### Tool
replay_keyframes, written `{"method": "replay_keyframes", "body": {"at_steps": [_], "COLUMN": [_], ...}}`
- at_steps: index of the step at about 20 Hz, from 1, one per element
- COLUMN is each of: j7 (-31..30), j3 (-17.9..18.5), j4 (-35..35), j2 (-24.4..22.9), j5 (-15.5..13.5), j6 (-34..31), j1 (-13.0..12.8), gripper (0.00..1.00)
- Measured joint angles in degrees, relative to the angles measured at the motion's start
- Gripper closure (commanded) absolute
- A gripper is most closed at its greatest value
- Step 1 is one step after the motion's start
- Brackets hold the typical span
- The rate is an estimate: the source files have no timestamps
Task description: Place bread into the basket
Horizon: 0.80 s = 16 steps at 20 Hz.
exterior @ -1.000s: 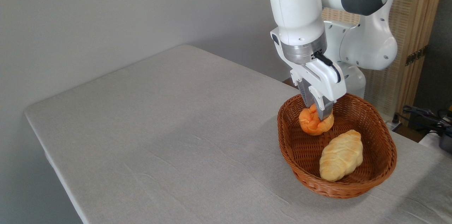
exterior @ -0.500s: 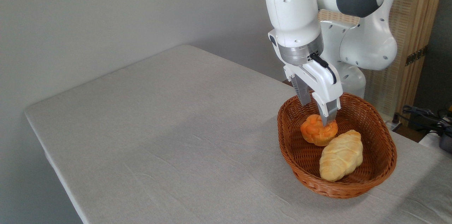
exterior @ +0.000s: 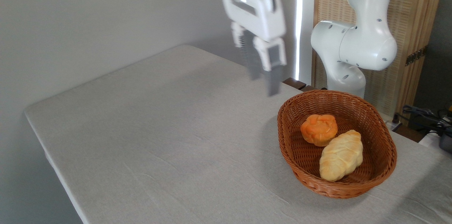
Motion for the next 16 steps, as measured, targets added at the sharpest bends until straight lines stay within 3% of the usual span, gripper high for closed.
{"method": "replay_keyframes", "body": {"at_steps": [5,8,16], "j7": [-10.0,-14.9,-17.5], "j3": [-0.2,-0.2,-2.9], "j4": [15.1,21.5,26.6], "j2": [13.0,18.0,22.7], "j5": [-5.7,-7.2,-7.6], "j6": [0.0,0.0,0.0], "j1": [0.0,0.0,-0.1], "gripper": [0.00,0.00,0.00]}}
